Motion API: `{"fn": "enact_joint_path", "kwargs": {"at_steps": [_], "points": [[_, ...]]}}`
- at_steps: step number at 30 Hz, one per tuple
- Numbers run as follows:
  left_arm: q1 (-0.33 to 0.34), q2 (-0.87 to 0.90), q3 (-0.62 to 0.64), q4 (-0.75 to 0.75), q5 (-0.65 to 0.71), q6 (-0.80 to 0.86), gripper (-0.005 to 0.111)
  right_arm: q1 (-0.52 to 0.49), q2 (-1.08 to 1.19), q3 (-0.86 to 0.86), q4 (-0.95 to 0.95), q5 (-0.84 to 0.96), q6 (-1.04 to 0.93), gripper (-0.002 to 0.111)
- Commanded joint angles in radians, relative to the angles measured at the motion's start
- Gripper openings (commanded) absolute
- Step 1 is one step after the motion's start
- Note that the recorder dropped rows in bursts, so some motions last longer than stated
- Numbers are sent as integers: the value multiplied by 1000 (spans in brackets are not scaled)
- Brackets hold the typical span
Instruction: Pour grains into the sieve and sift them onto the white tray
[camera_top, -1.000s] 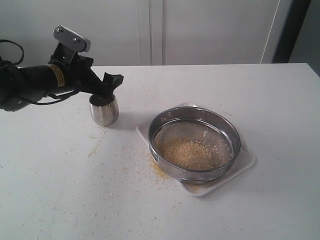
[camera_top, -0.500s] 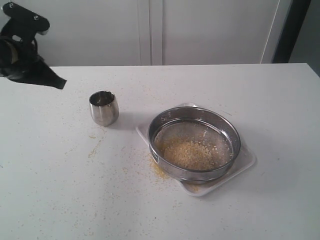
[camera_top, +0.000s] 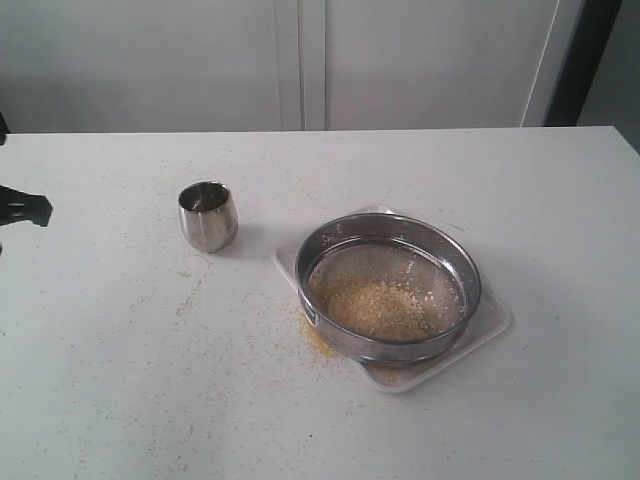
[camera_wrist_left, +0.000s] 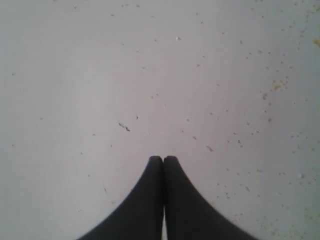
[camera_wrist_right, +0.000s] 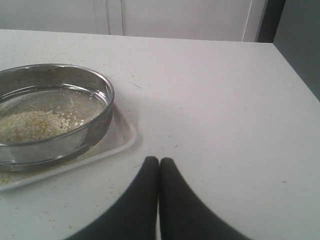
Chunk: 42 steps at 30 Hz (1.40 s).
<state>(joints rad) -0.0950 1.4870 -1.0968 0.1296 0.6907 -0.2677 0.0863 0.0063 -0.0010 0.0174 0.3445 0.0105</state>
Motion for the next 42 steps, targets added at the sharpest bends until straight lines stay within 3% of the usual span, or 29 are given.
{"fn": "enact_joint_path", "kwargs": {"at_steps": [1,4,42], "points": [[85,-61,2,-11,67,29,0,-6,-6,1,-3,-3,5,0],[112,-82,4,-10,73,21,0,-6,-6,1,-3,-3,5,0],[112,-84,20,14,57,2,0,-6,-6,1,-17,-42,-19,0]]}}
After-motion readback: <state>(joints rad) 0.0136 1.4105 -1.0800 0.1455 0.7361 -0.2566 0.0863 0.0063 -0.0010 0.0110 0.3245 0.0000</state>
